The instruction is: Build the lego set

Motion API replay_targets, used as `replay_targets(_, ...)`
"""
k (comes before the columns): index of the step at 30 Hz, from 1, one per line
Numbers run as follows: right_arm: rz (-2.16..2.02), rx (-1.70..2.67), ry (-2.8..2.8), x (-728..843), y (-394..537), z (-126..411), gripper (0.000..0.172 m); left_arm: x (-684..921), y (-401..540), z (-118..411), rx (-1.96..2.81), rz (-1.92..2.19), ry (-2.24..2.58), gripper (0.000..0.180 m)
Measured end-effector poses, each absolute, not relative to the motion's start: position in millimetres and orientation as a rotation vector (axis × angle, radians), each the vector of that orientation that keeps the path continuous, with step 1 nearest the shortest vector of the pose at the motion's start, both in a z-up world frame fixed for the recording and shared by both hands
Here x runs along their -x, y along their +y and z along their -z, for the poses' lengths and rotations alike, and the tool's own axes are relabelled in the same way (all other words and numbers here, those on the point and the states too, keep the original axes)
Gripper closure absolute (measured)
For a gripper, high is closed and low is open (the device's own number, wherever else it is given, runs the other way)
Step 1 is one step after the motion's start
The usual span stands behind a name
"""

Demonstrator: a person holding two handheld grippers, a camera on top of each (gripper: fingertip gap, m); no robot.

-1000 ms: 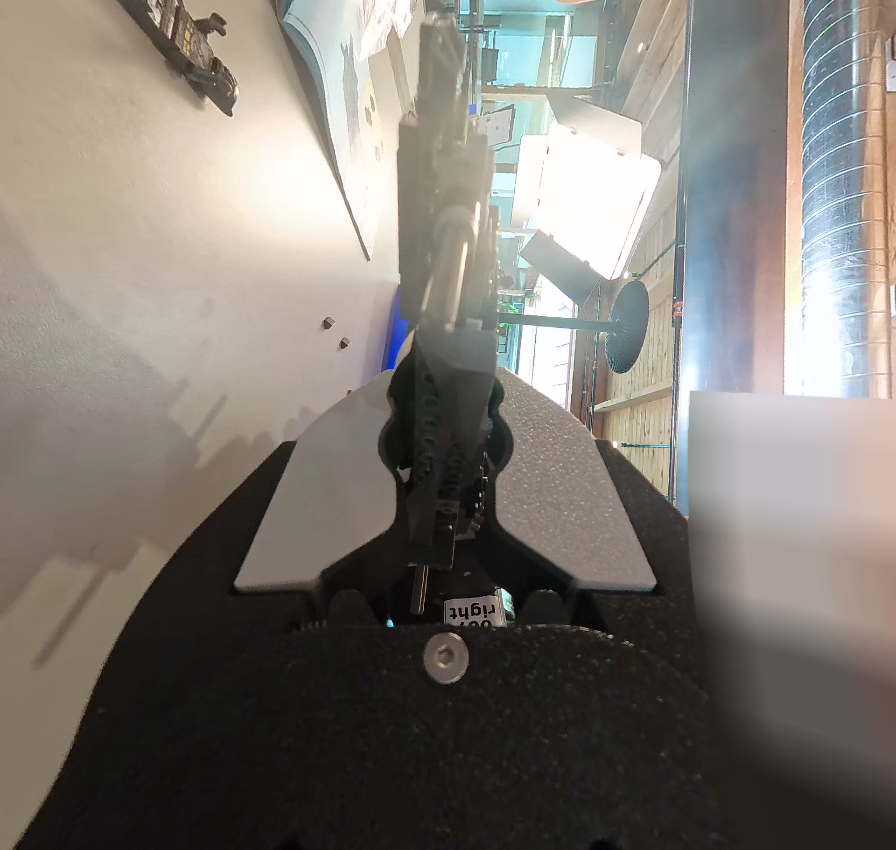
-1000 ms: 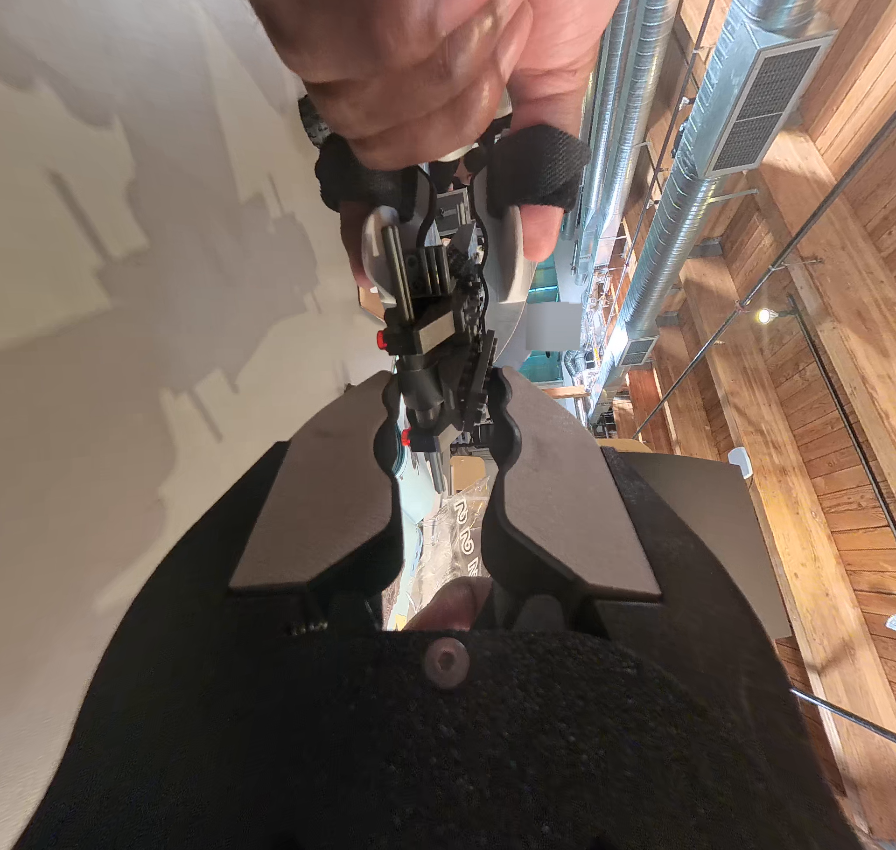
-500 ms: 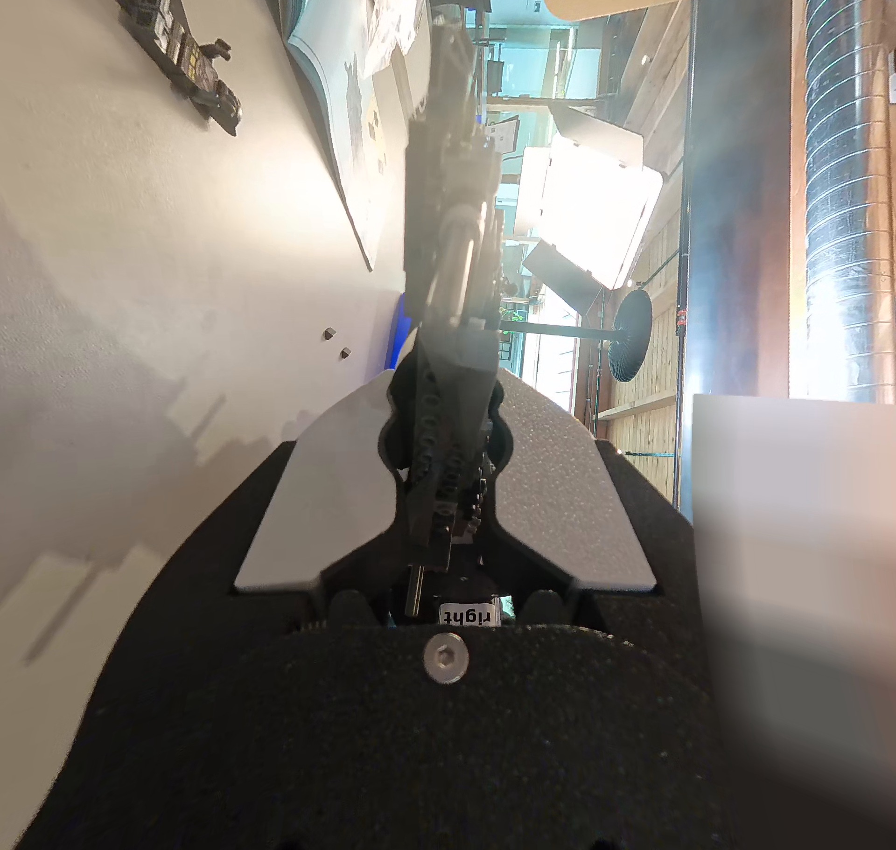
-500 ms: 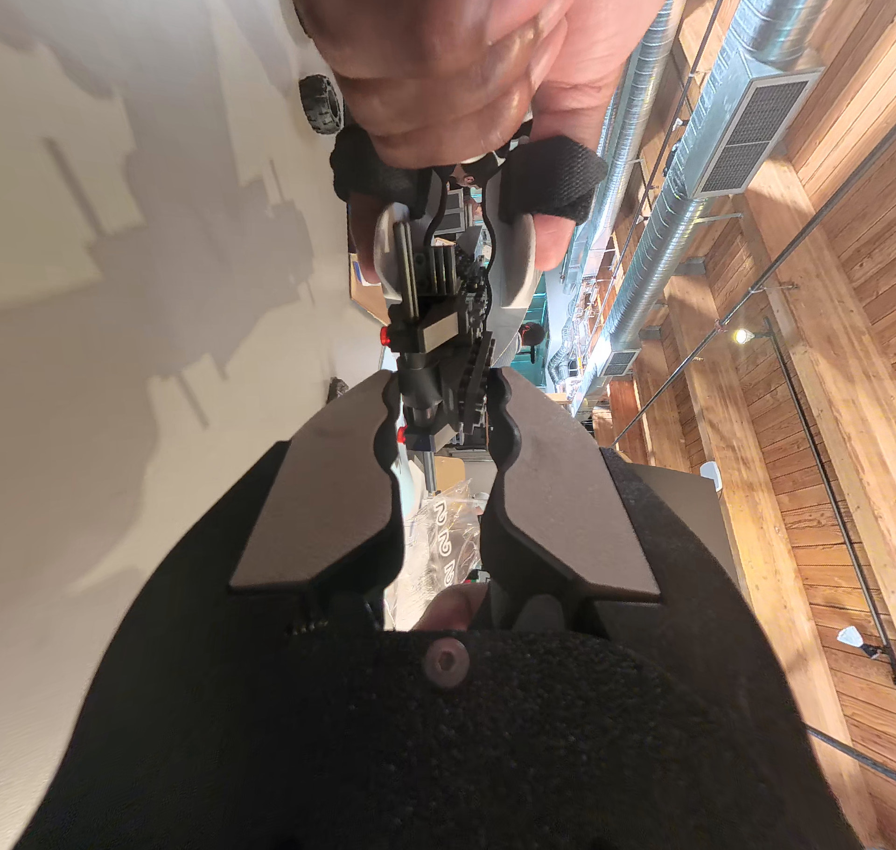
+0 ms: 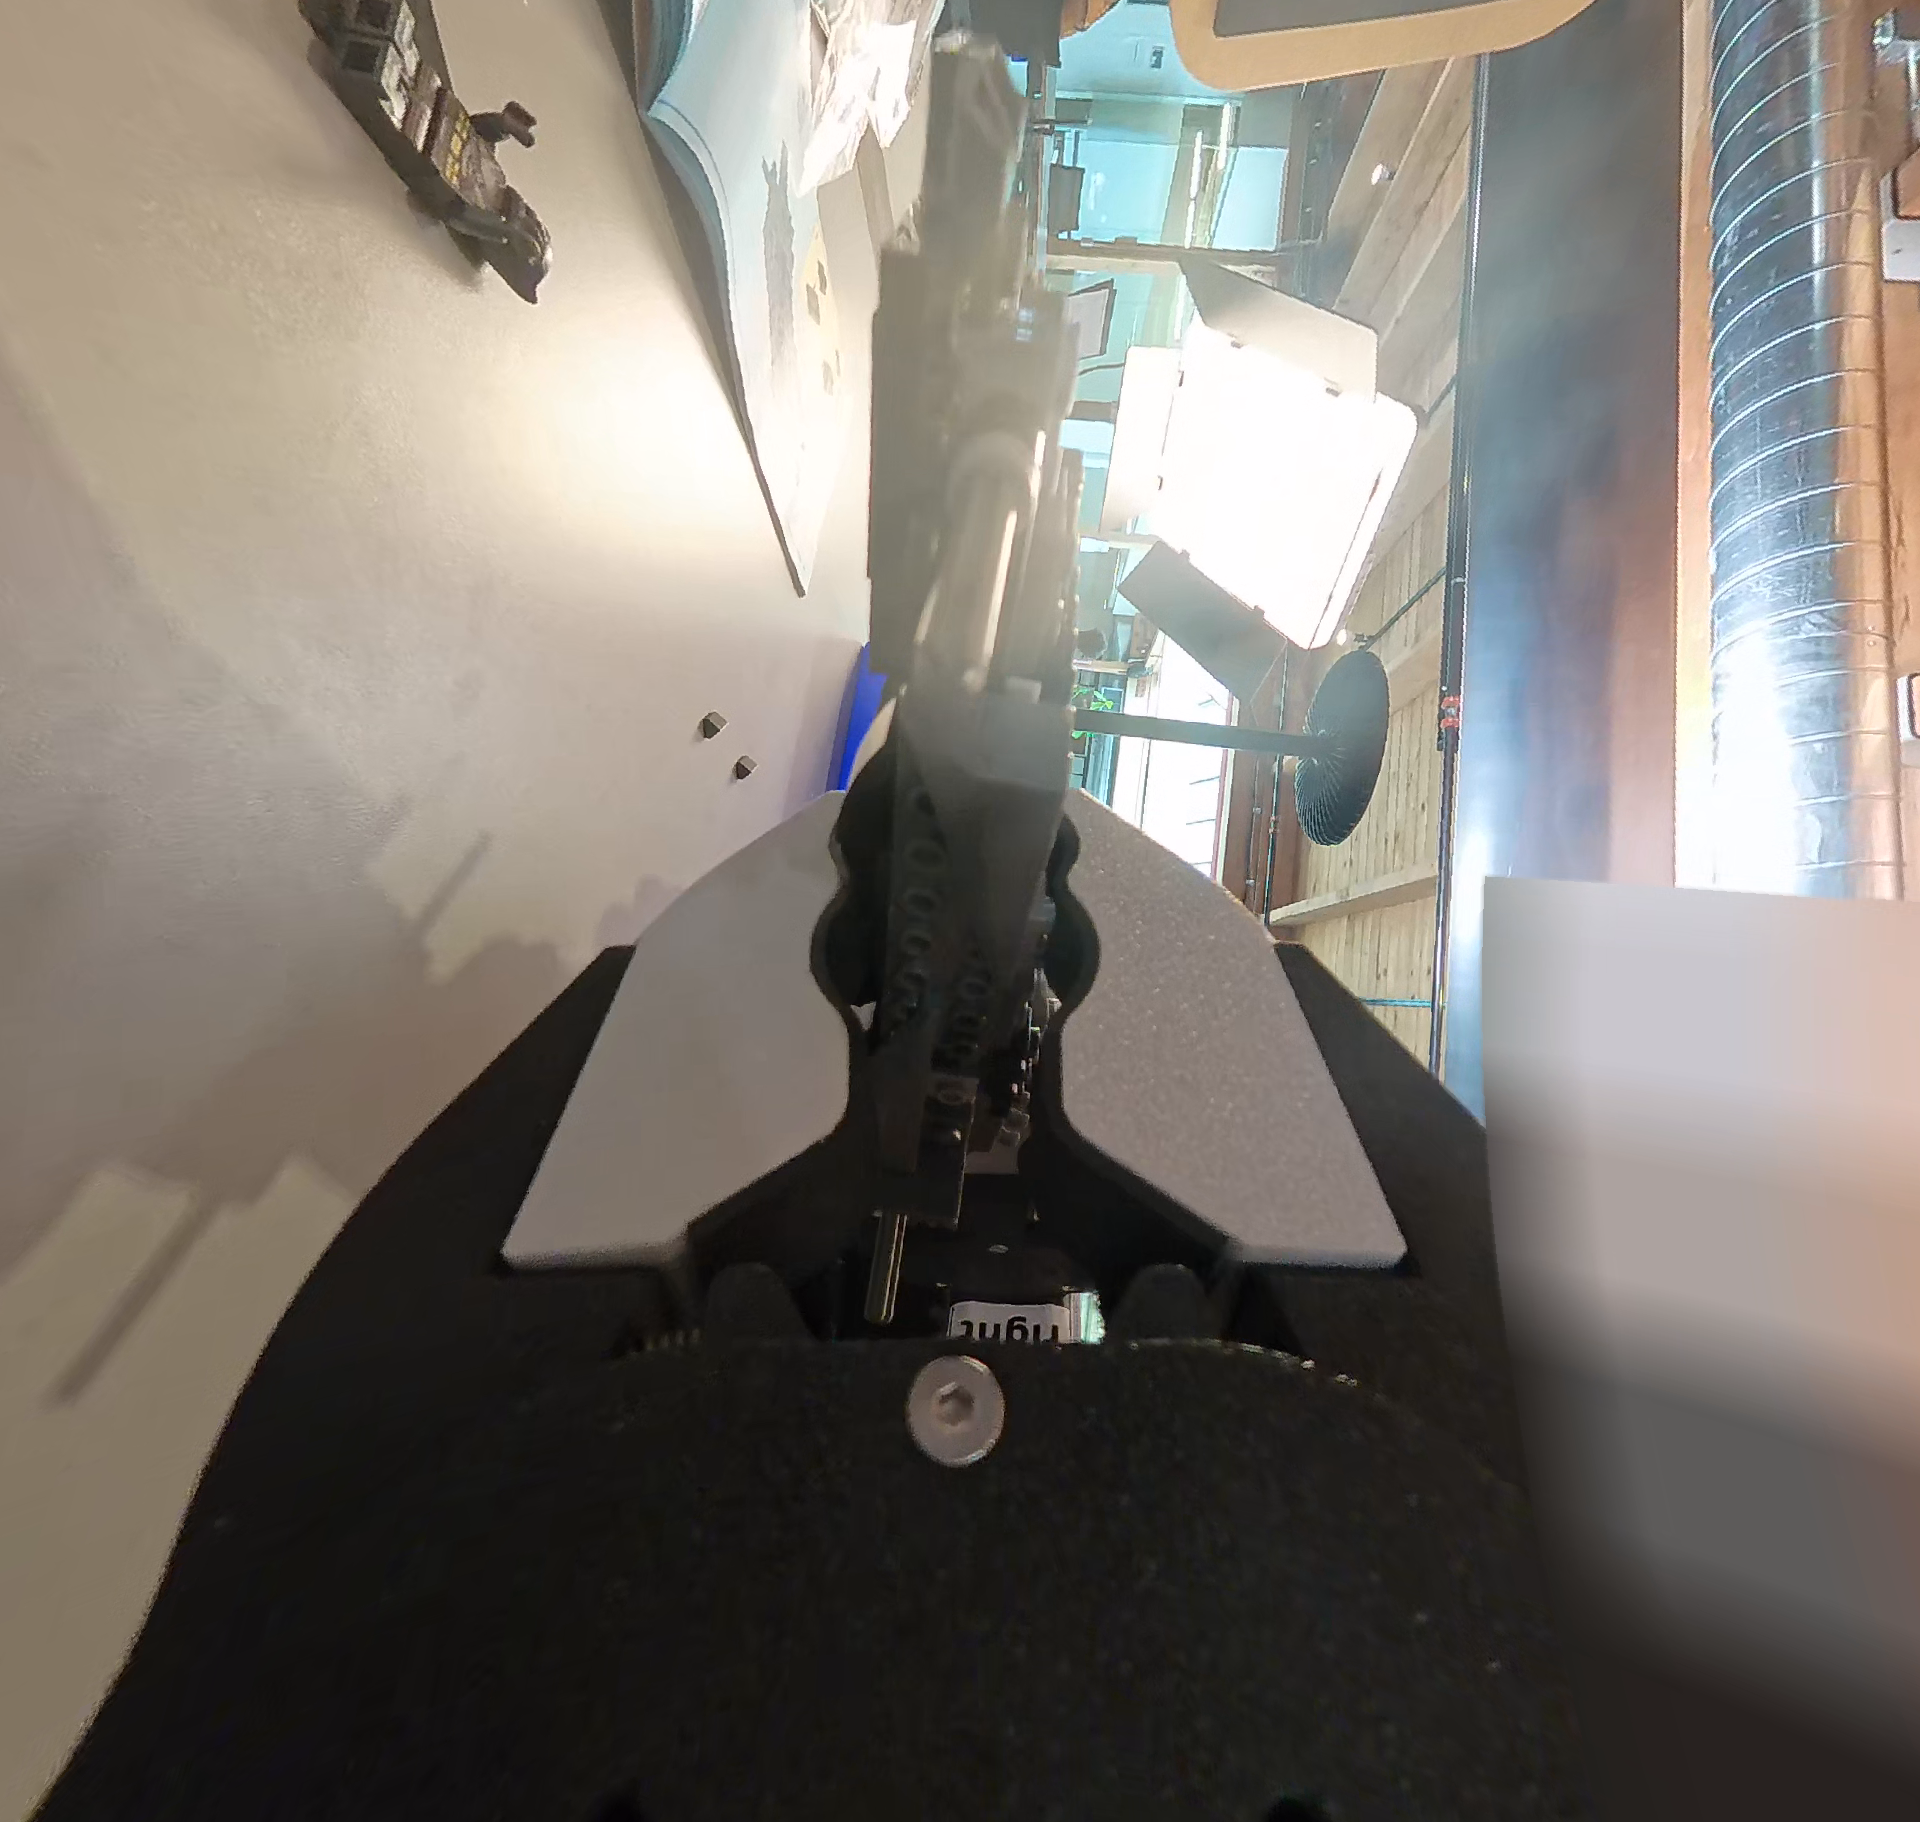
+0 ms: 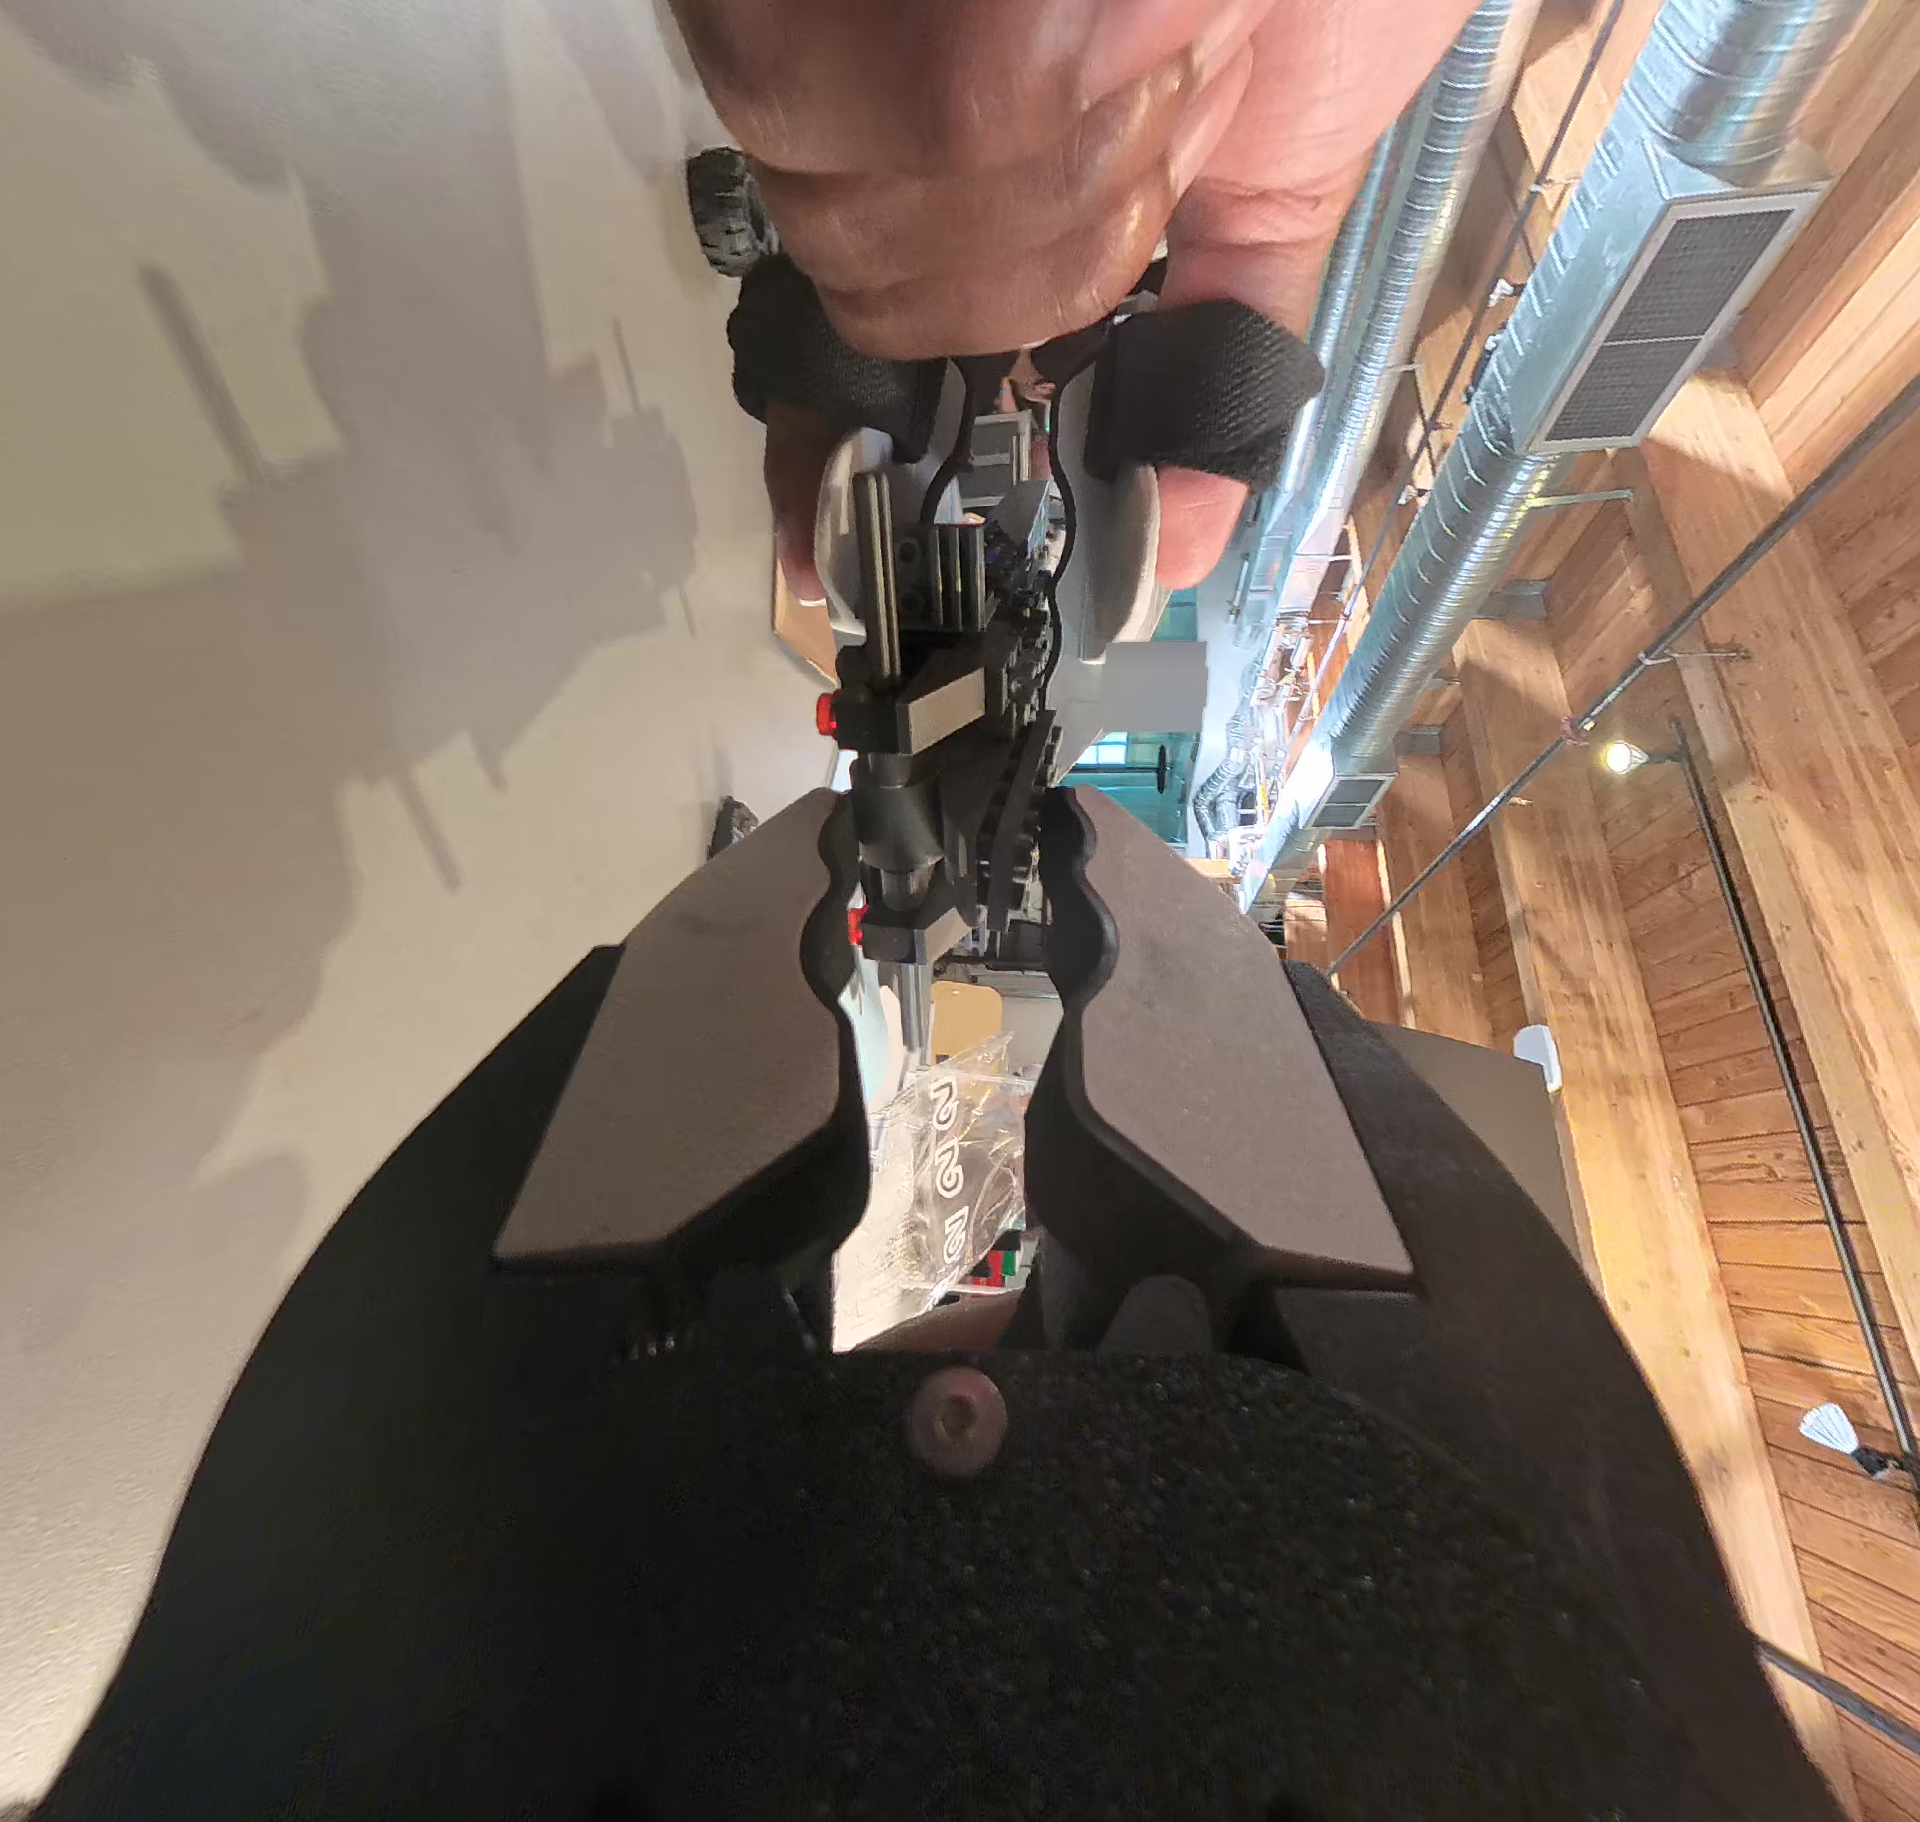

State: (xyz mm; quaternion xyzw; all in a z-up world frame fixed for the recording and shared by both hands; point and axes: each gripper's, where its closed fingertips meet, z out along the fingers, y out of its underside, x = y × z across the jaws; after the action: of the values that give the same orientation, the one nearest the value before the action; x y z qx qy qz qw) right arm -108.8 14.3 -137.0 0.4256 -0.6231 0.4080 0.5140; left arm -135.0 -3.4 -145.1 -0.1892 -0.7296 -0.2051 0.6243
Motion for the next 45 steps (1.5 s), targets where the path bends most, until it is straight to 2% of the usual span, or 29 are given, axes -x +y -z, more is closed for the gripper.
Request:
replay_targets(15,-0.998,-0.946,-1.566,110.8,16.4,136.0,0.137,137.3,-3.2,147.8,0.386,0.490,-1.648,0.149)
replay_targets(19,-1.014,-0.891,-1.537,111.6,18.7,133.0,0.127,137.5,-2.2,150.7,0.379,0.501,-1.654,0.149)
replay_targets(25,-1.037,-0.861,-1.533,111.3,22.7,132.8,0.127,138.0,0.7,151.2,0.392,0.504,-1.659,0.149)
replay_targets(32,-1.036,-0.858,-1.518,109.5,24.2,134.9,0.138,138.1,1.4,147.9,0.393,0.498,-1.653,0.150)
replay_targets(45,-1.015,-0.876,-1.496,109.5,23.5,135.5,0.139,138.6,-0.5,146.7,0.388,0.477,-1.667,0.149)
